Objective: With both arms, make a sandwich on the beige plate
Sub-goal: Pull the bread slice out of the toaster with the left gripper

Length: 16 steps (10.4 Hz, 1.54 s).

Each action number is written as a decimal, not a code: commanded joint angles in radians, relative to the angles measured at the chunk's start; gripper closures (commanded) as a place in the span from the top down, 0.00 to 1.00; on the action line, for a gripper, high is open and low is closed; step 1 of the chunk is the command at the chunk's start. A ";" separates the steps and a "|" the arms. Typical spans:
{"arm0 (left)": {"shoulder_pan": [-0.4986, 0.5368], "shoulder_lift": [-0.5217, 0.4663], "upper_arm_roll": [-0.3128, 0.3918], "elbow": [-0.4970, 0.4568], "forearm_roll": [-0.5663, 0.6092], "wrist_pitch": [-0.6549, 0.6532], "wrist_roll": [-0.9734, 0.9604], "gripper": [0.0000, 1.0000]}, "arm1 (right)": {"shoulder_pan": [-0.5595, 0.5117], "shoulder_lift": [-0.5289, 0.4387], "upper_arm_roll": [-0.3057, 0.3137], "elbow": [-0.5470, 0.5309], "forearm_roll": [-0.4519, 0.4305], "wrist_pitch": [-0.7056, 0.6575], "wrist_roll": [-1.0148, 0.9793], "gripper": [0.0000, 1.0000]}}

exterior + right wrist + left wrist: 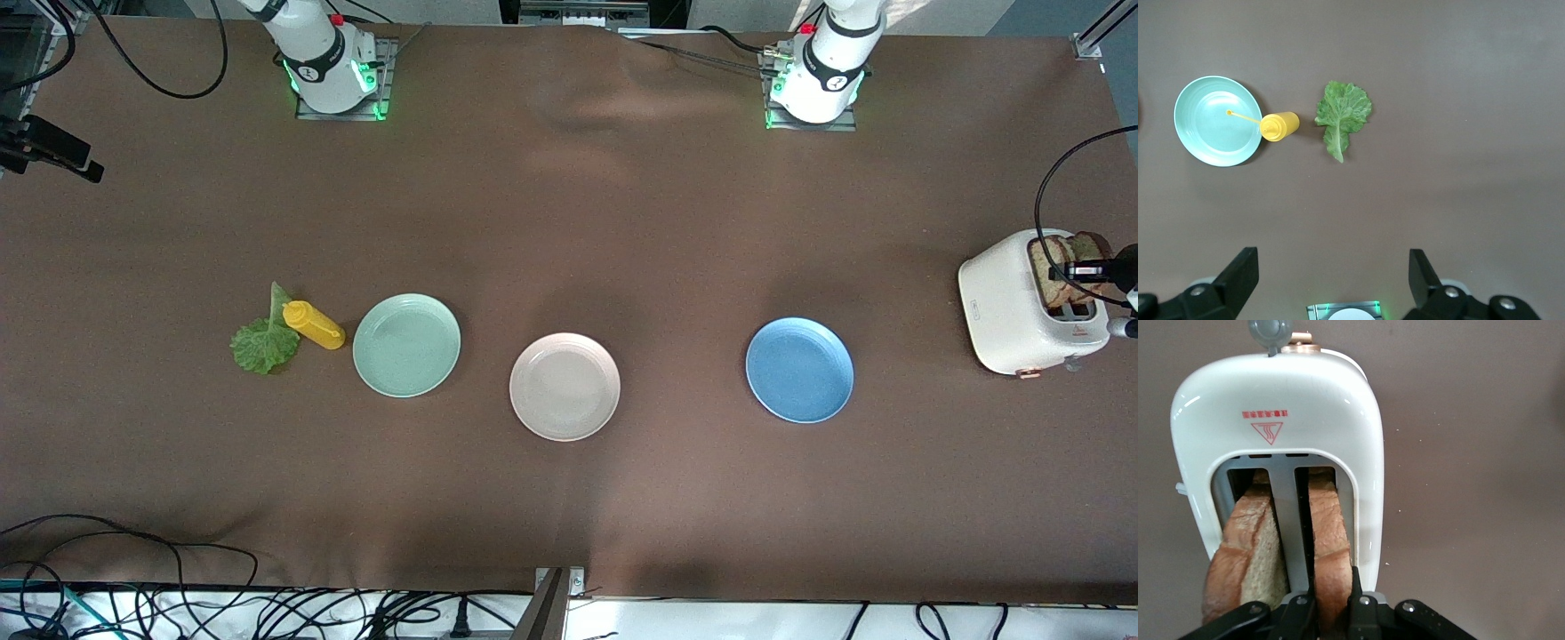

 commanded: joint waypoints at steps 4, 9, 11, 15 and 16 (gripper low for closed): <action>-0.019 0.015 -0.018 0.198 0.018 -0.209 0.065 0.00 | -0.008 0.009 -0.001 0.022 0.017 -0.004 -0.011 1.00; -0.133 0.010 -0.022 0.388 -0.008 -0.382 0.084 0.00 | -0.005 0.011 0.000 0.020 0.017 -0.006 -0.010 1.00; -0.138 0.018 -0.019 0.381 -0.206 -0.380 0.059 0.00 | -0.008 0.011 -0.001 0.022 0.017 -0.003 -0.011 1.00; -0.223 0.087 -0.022 0.349 -0.546 -0.272 -0.193 0.00 | -0.008 0.019 -0.001 0.019 0.019 -0.003 -0.010 1.00; -0.253 0.107 -0.021 0.344 -0.647 -0.245 -0.262 0.00 | -0.008 0.020 -0.001 0.016 0.019 -0.003 -0.010 1.00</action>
